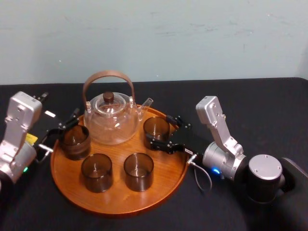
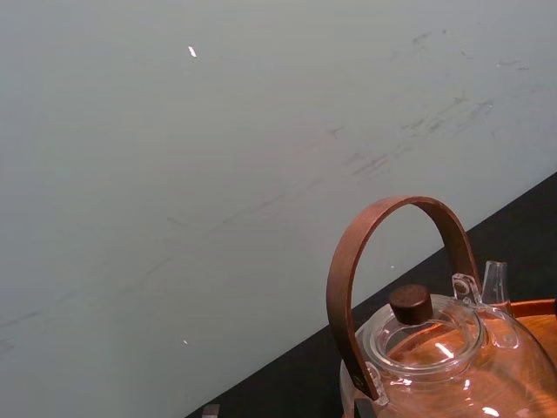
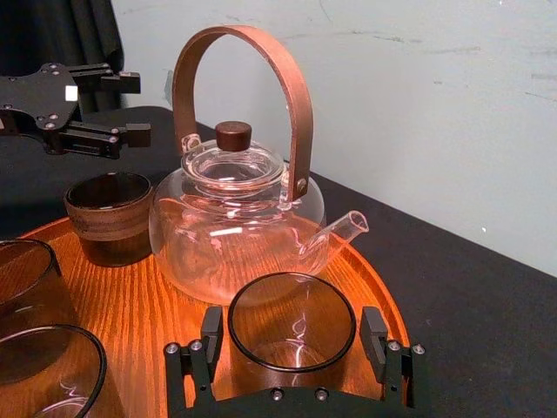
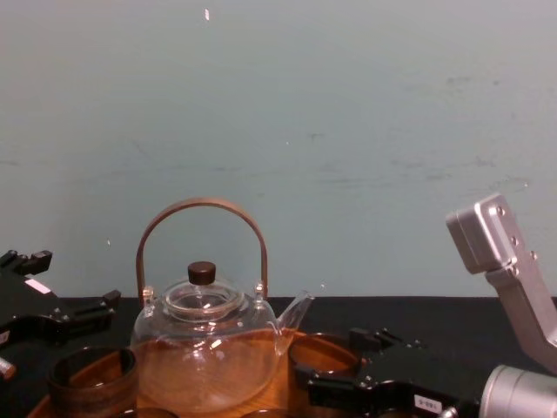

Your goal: Pick up the glass from the table and place it on the tray.

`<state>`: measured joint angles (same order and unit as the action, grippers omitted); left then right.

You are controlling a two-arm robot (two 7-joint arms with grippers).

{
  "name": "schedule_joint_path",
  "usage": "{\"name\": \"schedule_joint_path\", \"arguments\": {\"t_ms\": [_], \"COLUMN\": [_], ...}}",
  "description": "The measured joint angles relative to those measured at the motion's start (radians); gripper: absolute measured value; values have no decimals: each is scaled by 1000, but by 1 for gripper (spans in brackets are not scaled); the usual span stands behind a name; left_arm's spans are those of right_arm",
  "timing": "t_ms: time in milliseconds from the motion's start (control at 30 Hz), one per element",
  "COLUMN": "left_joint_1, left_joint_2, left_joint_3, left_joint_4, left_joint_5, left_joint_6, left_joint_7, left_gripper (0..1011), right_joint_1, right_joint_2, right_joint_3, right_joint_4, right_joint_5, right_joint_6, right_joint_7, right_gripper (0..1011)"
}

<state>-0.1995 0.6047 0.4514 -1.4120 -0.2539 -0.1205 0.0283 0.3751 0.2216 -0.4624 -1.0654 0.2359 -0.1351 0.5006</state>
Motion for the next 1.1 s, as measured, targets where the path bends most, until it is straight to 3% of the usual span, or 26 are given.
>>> {"name": "schedule_joint_path", "arguments": {"t_ms": [367, 700, 1100], "left_joint_1": [0, 0, 0], "left_joint_2": [0, 0, 0], "left_joint_3": [0, 0, 0], "left_joint_4": [0, 0, 0], "left_joint_5": [0, 0, 0], "left_joint_6": [0, 0, 0], "left_joint_7": [0, 0, 0], "left_gripper": [1001, 1002, 1001], "right_joint_1": [-3, -26, -110], "right_joint_2": [2, 25, 89], "right_joint_3": [2, 8, 46], "right_joint_4": [-7, -81, -290], "right_joint_5": [3, -8, 5], "right_joint_6": [1, -22, -41], "right_joint_7": [1, -13, -27], "right_gripper": [1002, 1002, 1002]}}
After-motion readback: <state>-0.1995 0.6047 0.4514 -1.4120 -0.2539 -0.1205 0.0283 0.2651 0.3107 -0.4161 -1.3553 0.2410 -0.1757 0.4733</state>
